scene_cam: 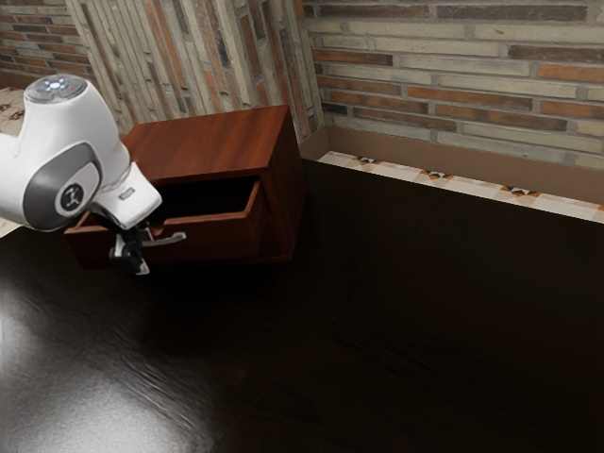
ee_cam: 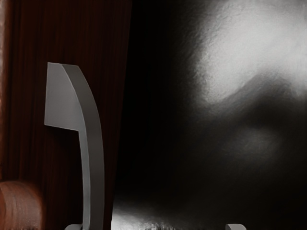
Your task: Pull the drawer handle with one arm to open the drawer
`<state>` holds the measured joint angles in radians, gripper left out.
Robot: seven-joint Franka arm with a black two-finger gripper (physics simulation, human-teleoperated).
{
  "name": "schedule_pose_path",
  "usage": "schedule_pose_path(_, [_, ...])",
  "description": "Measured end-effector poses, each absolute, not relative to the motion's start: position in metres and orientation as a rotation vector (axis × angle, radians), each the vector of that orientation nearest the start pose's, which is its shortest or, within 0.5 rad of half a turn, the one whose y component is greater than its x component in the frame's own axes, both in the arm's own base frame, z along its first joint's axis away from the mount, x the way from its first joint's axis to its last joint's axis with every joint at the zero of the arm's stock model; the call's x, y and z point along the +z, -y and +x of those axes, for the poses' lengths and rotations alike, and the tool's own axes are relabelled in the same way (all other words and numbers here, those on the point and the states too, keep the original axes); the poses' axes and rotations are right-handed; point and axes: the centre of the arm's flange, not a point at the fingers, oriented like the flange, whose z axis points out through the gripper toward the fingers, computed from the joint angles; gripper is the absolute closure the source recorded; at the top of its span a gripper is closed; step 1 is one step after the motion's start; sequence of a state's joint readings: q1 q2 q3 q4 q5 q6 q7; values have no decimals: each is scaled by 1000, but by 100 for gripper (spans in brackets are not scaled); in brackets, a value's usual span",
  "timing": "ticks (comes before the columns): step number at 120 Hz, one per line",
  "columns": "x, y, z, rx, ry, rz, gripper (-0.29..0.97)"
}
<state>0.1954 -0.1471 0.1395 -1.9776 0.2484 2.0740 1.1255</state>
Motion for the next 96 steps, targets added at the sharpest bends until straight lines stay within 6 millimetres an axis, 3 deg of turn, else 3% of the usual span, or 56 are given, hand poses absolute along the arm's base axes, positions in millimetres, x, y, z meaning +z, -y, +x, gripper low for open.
schedule_pose_path(53, [558, -177, 478, -56, -1193, -2542, 34])
schedule_pose_path(96, [559, -166, 457, -71, -1175, -2545, 46])
